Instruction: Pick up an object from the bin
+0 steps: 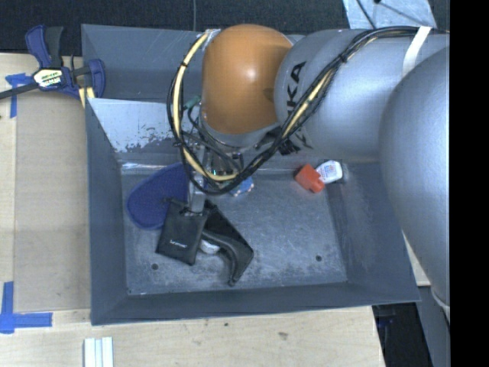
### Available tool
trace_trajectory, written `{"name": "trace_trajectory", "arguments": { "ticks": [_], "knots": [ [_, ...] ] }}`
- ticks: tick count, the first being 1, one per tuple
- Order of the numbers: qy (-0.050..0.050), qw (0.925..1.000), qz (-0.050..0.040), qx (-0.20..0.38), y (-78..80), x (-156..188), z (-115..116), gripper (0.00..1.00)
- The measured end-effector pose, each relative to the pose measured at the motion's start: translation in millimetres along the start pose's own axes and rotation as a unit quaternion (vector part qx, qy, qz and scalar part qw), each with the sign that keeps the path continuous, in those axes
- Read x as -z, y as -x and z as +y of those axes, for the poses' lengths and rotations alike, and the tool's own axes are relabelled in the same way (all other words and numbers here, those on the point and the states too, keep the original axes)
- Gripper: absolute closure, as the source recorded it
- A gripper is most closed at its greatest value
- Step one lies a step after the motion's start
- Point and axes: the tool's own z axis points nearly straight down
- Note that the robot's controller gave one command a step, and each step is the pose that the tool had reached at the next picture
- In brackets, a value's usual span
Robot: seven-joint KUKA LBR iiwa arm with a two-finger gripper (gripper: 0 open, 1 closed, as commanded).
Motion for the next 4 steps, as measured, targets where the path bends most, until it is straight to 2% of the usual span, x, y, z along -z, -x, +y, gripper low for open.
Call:
{"name": "trace_trajectory", "arguments": {
  "ticks": [1,2,3,4],
  "knots": [
    [0.001,0.9986,-0.0036,0.053,-66.8,-102,-16,0.00],
    [0.003,0.9986,-0.0060,0.053,-64.7,-98,-13,1.00],
    [0.002,0.9982,-0.0087,0.059,-46.6,3,3,1.00],
    [0.002,0.9983,-0.0088,0.058,-32.2,76,11,1.00]
  ]
}}
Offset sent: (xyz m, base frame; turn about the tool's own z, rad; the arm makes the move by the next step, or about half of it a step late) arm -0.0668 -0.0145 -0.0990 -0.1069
